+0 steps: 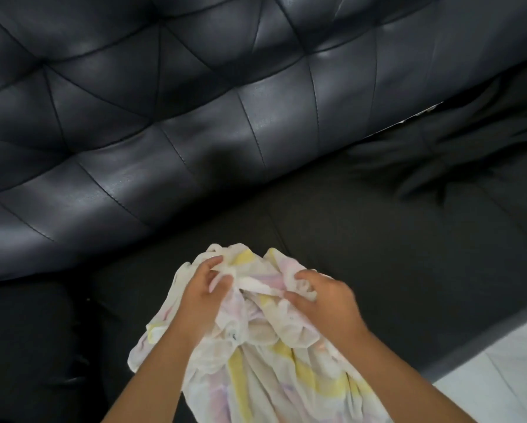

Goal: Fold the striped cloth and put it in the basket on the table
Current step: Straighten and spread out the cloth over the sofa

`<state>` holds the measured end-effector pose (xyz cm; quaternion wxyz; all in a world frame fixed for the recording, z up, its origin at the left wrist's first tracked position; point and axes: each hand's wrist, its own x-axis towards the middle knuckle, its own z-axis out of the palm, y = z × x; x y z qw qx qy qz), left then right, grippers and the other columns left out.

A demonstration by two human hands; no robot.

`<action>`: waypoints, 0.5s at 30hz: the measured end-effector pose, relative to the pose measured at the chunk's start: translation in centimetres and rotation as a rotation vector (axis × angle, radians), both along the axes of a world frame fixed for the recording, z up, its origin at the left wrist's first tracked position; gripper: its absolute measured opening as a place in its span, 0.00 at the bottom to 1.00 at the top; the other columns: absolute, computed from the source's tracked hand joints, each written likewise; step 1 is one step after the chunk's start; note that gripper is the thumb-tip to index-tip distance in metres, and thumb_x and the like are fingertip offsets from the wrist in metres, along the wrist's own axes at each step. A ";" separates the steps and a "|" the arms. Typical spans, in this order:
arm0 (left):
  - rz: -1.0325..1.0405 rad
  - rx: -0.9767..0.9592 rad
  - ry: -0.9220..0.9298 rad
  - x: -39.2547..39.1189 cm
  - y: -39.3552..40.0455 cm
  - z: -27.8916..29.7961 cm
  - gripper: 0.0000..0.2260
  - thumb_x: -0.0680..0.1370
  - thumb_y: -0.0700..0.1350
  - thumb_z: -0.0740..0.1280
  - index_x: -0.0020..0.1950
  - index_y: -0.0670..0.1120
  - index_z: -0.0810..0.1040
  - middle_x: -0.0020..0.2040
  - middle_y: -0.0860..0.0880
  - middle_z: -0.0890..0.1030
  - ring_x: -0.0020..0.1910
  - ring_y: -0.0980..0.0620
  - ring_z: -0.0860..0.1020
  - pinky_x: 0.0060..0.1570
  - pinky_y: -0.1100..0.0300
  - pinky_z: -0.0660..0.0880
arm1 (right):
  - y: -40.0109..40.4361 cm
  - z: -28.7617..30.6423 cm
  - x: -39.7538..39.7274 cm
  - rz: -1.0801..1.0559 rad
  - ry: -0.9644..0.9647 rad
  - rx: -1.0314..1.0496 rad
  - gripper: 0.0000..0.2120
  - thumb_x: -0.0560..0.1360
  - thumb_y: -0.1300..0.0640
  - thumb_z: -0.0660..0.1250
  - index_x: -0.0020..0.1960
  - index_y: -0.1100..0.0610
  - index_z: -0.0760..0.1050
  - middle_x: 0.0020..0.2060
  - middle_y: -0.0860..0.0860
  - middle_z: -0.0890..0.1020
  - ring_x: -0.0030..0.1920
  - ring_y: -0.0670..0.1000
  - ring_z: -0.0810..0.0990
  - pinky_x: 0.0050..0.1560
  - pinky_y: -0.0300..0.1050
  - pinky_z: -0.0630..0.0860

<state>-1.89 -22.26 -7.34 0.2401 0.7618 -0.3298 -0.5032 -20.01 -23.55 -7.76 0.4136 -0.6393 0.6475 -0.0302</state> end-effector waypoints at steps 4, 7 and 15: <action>-0.343 -0.014 -0.460 4.2 1.3 2.2 0.11 0.78 0.42 0.58 0.55 0.39 0.76 0.50 0.41 0.80 0.53 0.42 0.73 0.46 0.62 0.61 | -0.6 3.9 -6.5 0.145 0.304 0.061 0.22 0.72 0.44 0.66 0.61 0.54 0.71 0.55 0.51 0.80 0.55 0.51 0.78 0.50 0.41 0.71; -0.284 -0.046 -0.637 5.8 0.9 6.6 0.08 0.78 0.40 0.58 0.52 0.38 0.74 0.46 0.38 0.78 0.51 0.40 0.74 0.45 0.55 0.66 | -1.4 7.5 -10.7 0.221 0.481 0.095 0.20 0.73 0.47 0.65 0.60 0.56 0.71 0.55 0.55 0.80 0.56 0.54 0.78 0.50 0.43 0.70; 0.415 -0.623 -0.176 5.1 -4.2 28.7 0.06 0.80 0.38 0.52 0.45 0.43 0.67 0.41 0.44 0.76 0.46 0.46 0.78 0.46 0.56 0.73 | -7.1 26.3 -11.6 -0.320 0.116 -0.459 0.07 0.76 0.63 0.61 0.49 0.66 0.74 0.41 0.63 0.80 0.42 0.61 0.77 0.42 0.46 0.68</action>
